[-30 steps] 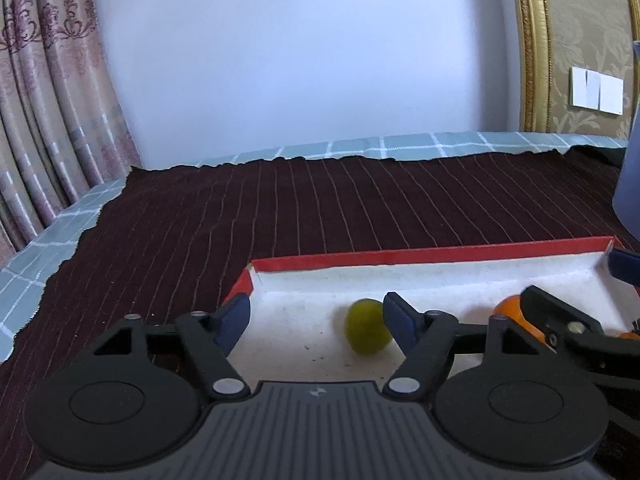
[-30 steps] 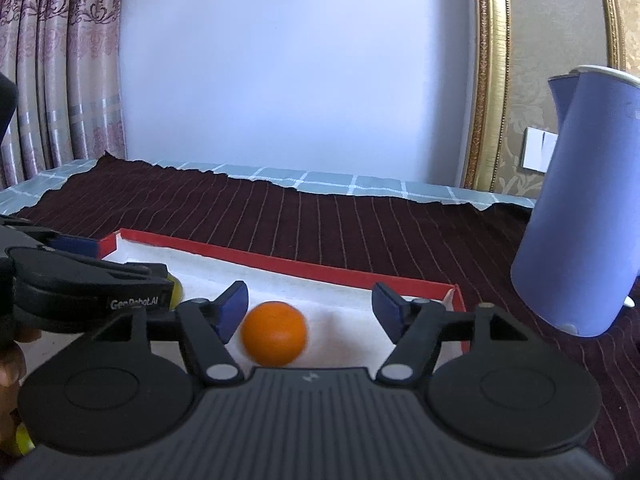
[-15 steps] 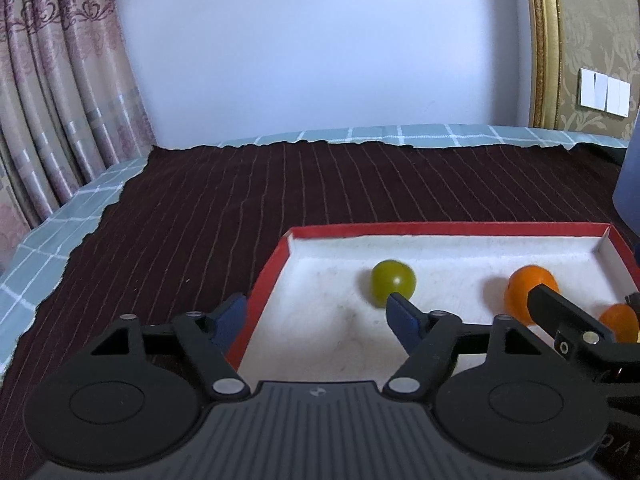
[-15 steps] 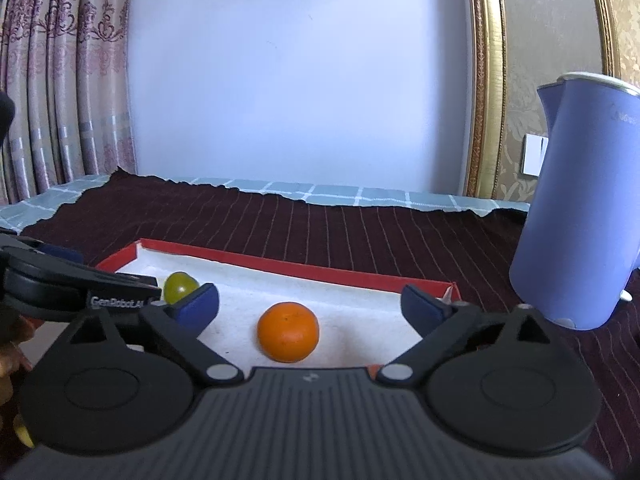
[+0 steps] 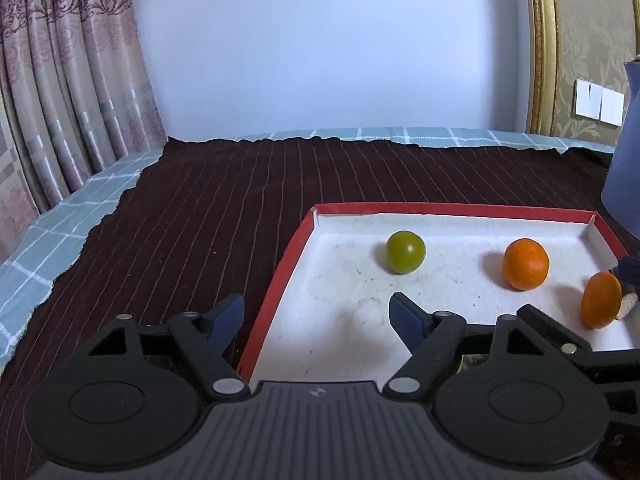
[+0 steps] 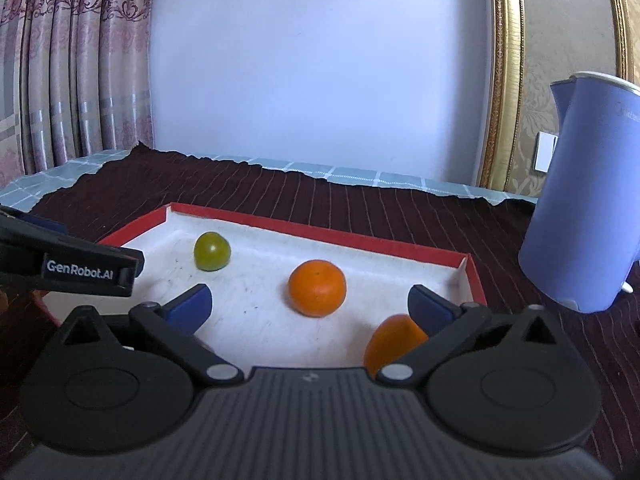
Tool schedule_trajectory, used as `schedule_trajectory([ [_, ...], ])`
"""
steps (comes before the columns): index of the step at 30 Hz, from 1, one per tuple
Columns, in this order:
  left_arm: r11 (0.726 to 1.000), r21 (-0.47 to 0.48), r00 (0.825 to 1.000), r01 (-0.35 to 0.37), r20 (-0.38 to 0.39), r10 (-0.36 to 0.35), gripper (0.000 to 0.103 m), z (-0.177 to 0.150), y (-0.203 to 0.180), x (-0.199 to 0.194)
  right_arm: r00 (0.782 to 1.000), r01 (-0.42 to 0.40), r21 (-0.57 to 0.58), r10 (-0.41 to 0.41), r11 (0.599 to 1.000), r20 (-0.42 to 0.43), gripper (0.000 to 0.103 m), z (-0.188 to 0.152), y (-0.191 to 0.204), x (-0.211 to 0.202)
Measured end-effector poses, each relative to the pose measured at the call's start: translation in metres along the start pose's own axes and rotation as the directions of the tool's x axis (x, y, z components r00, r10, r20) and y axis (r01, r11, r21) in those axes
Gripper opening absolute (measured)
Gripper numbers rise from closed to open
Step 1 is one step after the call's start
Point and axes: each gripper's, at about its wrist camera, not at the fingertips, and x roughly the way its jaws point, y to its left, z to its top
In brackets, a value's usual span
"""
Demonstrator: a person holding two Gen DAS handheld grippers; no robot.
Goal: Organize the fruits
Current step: 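Withdraw both tools from the tray toward the fruits lying beside it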
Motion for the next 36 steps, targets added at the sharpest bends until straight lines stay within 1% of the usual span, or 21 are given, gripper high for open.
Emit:
schedule_trajectory([
  [4,1.000,-0.018,1.000,0.015,0.004,-0.015,0.080,-0.007,0.007,-0.009,1.000,0.010,0.016,-0.011,1.000,0.015,0.103,-0.005,0.000,-0.013],
  [9,0.997,-0.059,0.999,0.041,-0.001,-0.041,0.080,-0.018,0.021,-0.020,0.999,0.049,0.018,-0.049,0.999,0.019,0.103,-0.014,0.001,-0.027],
  [13,0.989,-0.118,0.996,0.093,0.003,-0.093,0.080,-0.027,0.039,-0.029,0.999,0.038,0.055,-0.040,0.998,0.031,0.103,-0.019,-0.003,-0.042],
  [15,0.984,-0.133,0.993,0.118,0.004,-0.118,0.080,-0.033,0.047,-0.032,0.999,0.029,0.083,-0.031,0.996,0.032,0.103,-0.023,-0.006,-0.048],
  [17,0.982,-0.134,0.991,0.131,0.005,-0.132,0.080,-0.039,0.052,-0.034,1.000,0.000,0.104,-0.003,0.995,0.029,0.103,-0.028,-0.008,-0.055],
  [20,0.981,-0.123,0.988,0.153,0.005,-0.154,0.080,-0.048,0.056,-0.038,0.999,-0.026,0.115,0.022,0.993,0.035,0.103,-0.035,-0.008,-0.063],
  [24,0.977,-0.084,0.980,0.198,0.019,-0.197,0.080,-0.061,0.055,-0.047,0.999,-0.013,0.107,0.008,0.994,0.044,0.103,-0.040,-0.006,-0.074],
  [26,0.977,-0.058,0.978,0.207,0.035,-0.206,0.080,-0.066,0.054,-0.052,0.999,-0.022,0.098,0.019,0.995,0.032,0.103,-0.041,-0.004,-0.078],
  [29,0.982,-0.006,0.981,0.188,0.057,-0.187,0.080,-0.073,0.054,-0.058,0.999,-0.032,0.061,0.032,0.998,0.011,0.103,-0.045,0.003,-0.082],
  [32,0.982,0.036,0.980,0.184,0.066,-0.186,0.080,-0.078,0.056,-0.061,0.999,-0.055,0.029,0.054,0.998,0.003,0.103,-0.050,0.014,-0.089],
  [36,0.987,0.015,0.984,0.163,0.073,-0.163,0.080,-0.082,0.070,-0.062,0.996,-0.092,-0.027,0.092,0.995,-0.006,0.103,-0.052,0.034,-0.099],
])
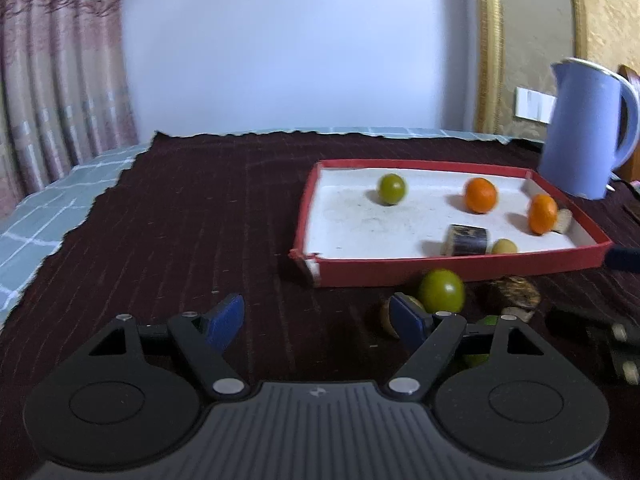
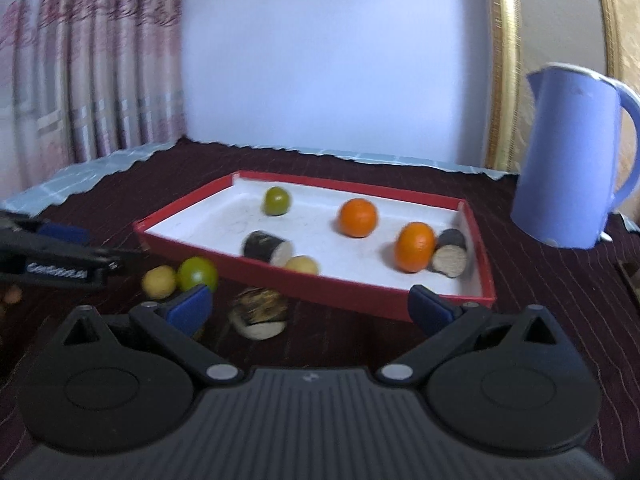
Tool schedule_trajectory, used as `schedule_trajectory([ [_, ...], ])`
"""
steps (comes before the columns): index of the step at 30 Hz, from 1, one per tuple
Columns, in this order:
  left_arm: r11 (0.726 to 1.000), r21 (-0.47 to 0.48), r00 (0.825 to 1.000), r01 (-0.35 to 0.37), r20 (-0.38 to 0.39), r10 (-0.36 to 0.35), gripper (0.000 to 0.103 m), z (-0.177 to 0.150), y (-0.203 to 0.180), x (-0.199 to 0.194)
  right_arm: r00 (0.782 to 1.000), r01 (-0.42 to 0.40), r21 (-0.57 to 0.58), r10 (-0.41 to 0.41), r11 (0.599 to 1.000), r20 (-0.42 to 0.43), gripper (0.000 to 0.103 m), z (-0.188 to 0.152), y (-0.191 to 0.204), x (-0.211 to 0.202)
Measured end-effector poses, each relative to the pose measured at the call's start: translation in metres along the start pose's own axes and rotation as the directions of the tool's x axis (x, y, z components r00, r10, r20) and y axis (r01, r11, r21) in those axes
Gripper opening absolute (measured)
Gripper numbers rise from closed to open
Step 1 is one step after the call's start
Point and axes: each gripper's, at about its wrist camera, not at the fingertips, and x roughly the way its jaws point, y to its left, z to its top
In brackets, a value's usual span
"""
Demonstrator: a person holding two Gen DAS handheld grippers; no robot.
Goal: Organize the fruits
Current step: 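Withdraw both tools from the tray toward the fruits lying beside it, then grasp the green lime with the right gripper while the left grasps the tan round fruit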
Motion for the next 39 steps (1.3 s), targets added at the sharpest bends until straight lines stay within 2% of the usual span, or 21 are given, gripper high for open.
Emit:
schedule_trajectory([
  [4,0.997,-0.066,0.999,-0.033,-0.016,0.031,0.080,0.000,0.020,0.003,0.998,-0.068,-0.048,0.067,0.997,-0.011,0.101,0.000,0.026,-0.005],
  [5,0.996,-0.082,0.999,-0.033,-0.026,0.031,0.080,-0.001,0.025,0.005,0.996,-0.087,-0.056,0.086,0.995,-0.020,0.099,0.000,0.031,-0.004],
  [6,0.995,-0.093,0.999,-0.030,-0.033,0.027,0.080,-0.002,0.029,0.006,0.995,-0.102,-0.062,0.100,0.993,-0.031,0.091,0.000,0.037,-0.002],
  [11,0.995,-0.103,0.999,-0.005,-0.052,0.000,0.080,-0.007,0.036,0.010,0.989,-0.124,-0.070,0.117,0.990,-0.095,0.078,0.000,0.056,0.015],
  [16,0.997,-0.076,0.998,0.033,-0.041,-0.036,0.080,-0.009,0.032,0.009,0.976,-0.159,-0.066,0.147,0.985,-0.159,0.043,0.002,0.064,0.030],
  [17,0.997,-0.069,0.998,0.039,-0.037,-0.042,0.080,-0.009,0.031,0.009,0.976,-0.153,-0.068,0.140,0.986,-0.167,0.041,0.001,0.065,0.033],
  [19,0.997,-0.050,0.998,0.063,-0.024,-0.064,0.080,-0.008,0.029,0.007,0.979,-0.126,-0.068,0.113,0.990,-0.169,0.026,0.001,0.064,0.034],
  [22,0.995,0.007,0.995,0.098,-0.015,-0.098,0.080,-0.005,0.020,0.004,0.979,-0.141,-0.041,0.133,0.989,-0.157,0.024,0.002,0.056,0.028],
  [27,0.983,0.139,0.993,0.120,-0.013,-0.119,0.080,-0.002,-0.008,0.004,0.988,-0.103,-0.029,0.099,0.994,-0.122,0.024,0.003,0.041,0.016],
  [35,0.960,0.238,0.988,0.150,-0.059,-0.140,0.080,0.003,-0.038,0.027,0.991,-0.088,0.049,0.092,0.995,-0.093,0.023,0.001,0.012,0.010],
  [36,0.958,0.243,0.988,0.153,-0.063,-0.141,0.078,0.003,-0.039,0.030,0.991,-0.091,0.055,0.096,0.994,-0.092,0.023,0.001,0.011,0.010],
  [39,0.951,0.252,0.983,0.179,-0.088,-0.161,0.059,0.001,-0.042,0.036,0.990,-0.100,0.069,0.106,0.993,-0.088,0.023,0.000,0.010,0.010],
])
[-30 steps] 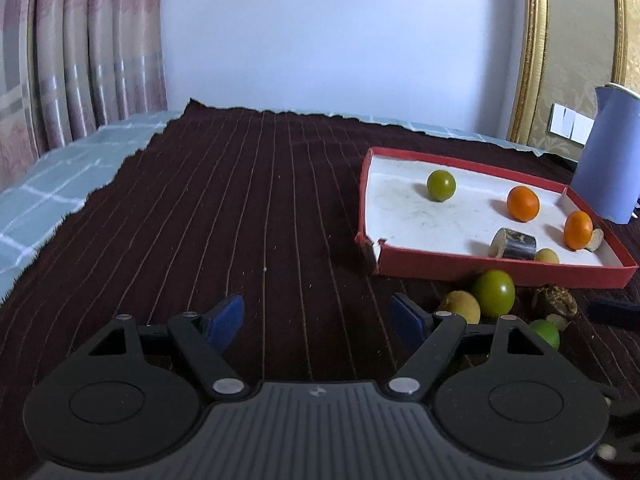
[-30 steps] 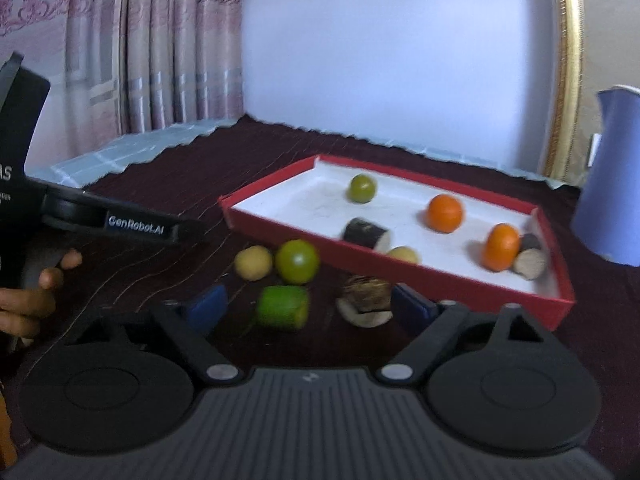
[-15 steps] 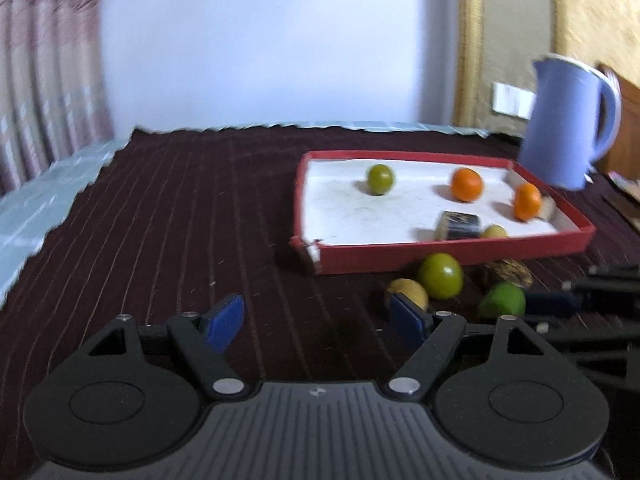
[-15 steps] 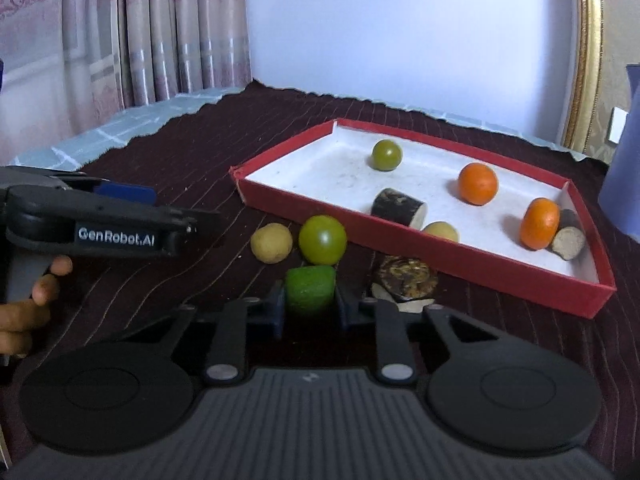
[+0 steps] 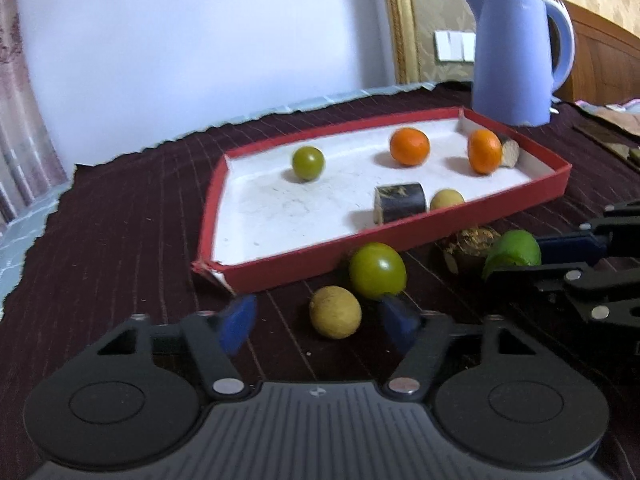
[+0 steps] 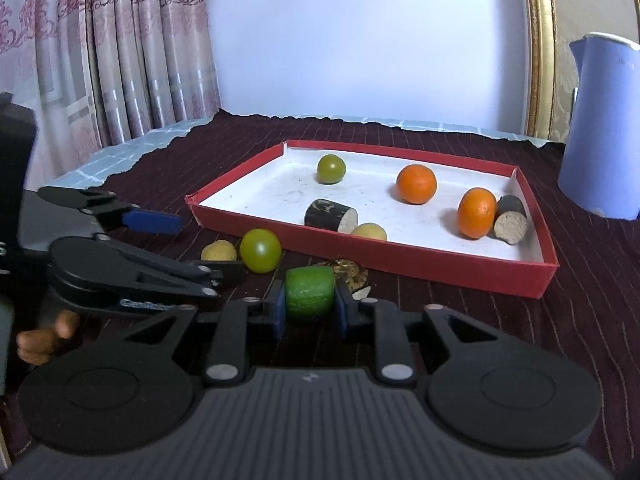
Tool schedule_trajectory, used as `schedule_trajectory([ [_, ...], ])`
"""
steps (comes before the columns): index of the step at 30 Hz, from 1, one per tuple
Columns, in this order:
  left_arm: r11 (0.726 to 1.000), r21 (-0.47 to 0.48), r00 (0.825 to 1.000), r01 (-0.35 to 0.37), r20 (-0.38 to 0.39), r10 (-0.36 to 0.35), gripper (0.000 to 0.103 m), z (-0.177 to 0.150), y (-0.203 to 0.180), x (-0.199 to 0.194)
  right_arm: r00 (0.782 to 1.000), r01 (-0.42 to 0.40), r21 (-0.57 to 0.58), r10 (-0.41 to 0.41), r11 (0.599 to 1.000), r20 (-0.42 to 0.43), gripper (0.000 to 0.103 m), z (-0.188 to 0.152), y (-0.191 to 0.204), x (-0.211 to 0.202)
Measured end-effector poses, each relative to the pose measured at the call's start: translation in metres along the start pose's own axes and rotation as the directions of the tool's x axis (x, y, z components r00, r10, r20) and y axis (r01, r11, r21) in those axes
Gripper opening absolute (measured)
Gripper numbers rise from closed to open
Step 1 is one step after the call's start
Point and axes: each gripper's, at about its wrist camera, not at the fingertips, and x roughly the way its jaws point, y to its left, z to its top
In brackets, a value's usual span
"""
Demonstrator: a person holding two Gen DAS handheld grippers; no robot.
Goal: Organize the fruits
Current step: 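Grasp the green lime with the right gripper while the left grasps the tan round fruit, then carry the lime with the right tool while the left carries the tan fruit over the tray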
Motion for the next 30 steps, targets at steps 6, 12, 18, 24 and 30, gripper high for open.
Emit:
schedule_trajectory([
  [6,0.996,-0.042,0.996,0.084,-0.010,-0.084,0.031,0.000,0.004,-0.003,1.000,-0.010,0.007,0.010,1.000,0.000,0.023,-0.001,0.001,0.002],
  [12,0.997,-0.057,0.998,0.061,-0.005,-0.061,0.027,-0.002,0.001,-0.007,1.000,-0.013,0.014,0.013,1.000,0.008,0.023,-0.001,0.001,-0.001],
  [18,0.996,-0.089,0.999,0.015,0.038,-0.012,0.027,0.004,0.001,-0.027,0.999,-0.016,0.028,0.015,0.999,0.037,0.023,0.002,-0.001,-0.009],
  [24,0.992,-0.118,0.994,-0.043,0.090,0.054,0.027,0.023,-0.004,-0.044,0.998,0.000,0.038,-0.002,0.999,0.061,0.023,0.008,-0.003,-0.013],
  [30,0.982,-0.188,0.997,-0.031,0.070,0.045,0.027,0.041,-0.008,-0.039,0.995,0.028,0.043,-0.032,0.999,0.098,0.023,0.015,-0.007,-0.018],
])
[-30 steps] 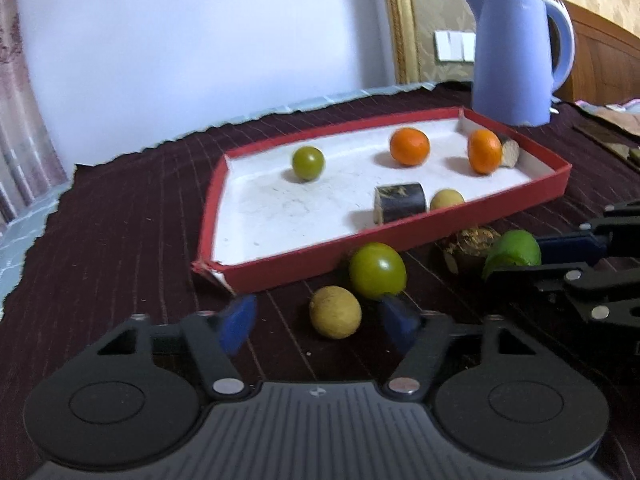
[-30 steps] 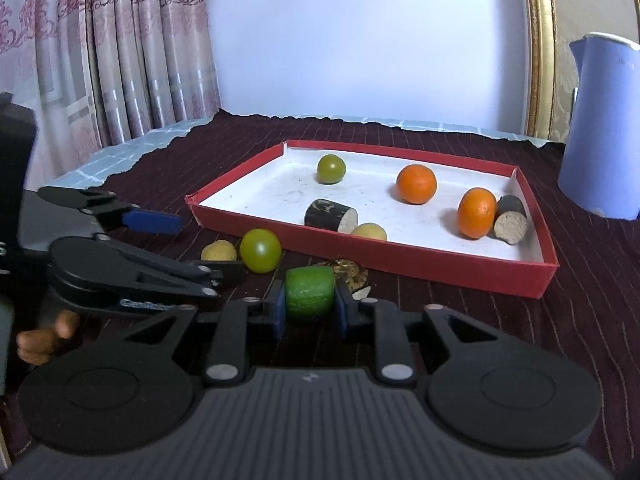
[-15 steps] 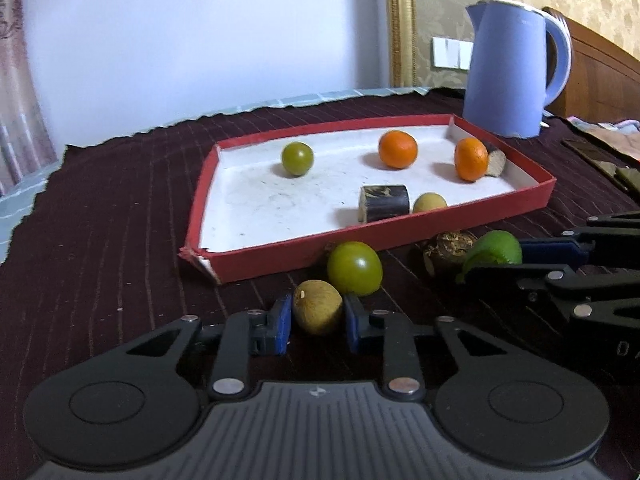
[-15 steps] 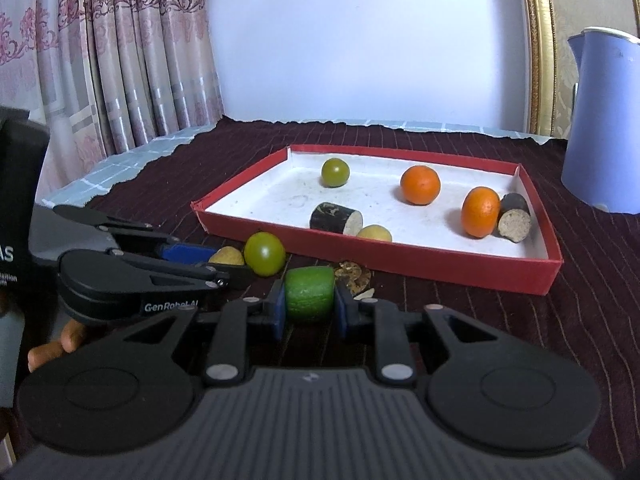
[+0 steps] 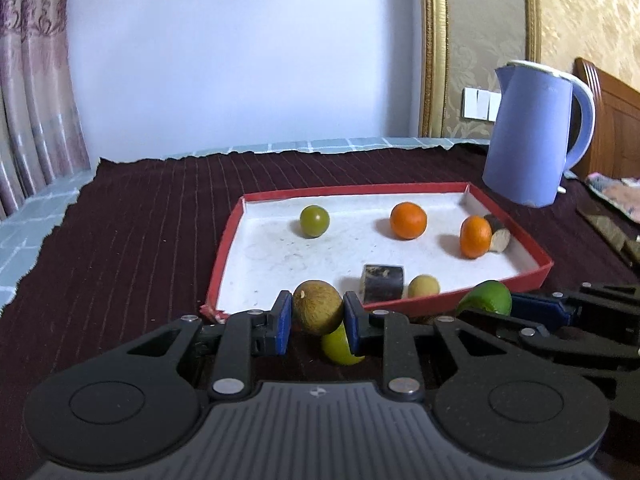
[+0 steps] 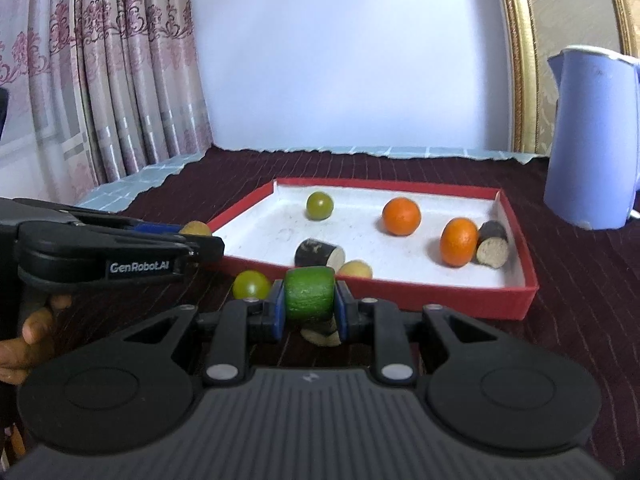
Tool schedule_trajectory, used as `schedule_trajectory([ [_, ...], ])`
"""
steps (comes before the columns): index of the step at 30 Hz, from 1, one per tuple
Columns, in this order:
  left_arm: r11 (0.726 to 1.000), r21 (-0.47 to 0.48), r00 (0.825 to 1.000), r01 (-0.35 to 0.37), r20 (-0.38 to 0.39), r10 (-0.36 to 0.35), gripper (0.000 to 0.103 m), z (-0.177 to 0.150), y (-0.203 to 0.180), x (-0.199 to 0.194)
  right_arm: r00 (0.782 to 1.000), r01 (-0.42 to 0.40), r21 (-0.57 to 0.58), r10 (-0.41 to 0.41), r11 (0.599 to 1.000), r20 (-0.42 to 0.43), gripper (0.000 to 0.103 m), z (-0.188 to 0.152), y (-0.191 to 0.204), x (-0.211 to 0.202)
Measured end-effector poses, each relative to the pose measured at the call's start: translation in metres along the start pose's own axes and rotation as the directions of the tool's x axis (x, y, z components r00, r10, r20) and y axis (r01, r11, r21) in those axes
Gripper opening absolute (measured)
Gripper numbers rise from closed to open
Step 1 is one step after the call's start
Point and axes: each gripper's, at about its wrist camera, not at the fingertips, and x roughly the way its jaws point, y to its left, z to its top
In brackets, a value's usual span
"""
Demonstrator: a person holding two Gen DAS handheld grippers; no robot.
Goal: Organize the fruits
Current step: 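Carry the lime with the right tool while the left carries the tan fruit over the tray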
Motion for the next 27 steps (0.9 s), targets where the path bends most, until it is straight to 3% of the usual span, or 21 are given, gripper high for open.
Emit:
schedule_trajectory([
  [14,0.994,0.051,0.994,-0.092,0.072,0.088,0.027,0.029,-0.031,0.021,0.991,0.107,0.016,-0.108,0.994,0.078,0.024,0.026,-0.027,0.004],
  [27,0.991,0.028,0.991,-0.130,0.024,0.129,0.027,0.033,-0.023,0.046,0.988,0.130,0.043,-0.133,0.991,0.075,0.023,0.035,-0.044,0.022],
])
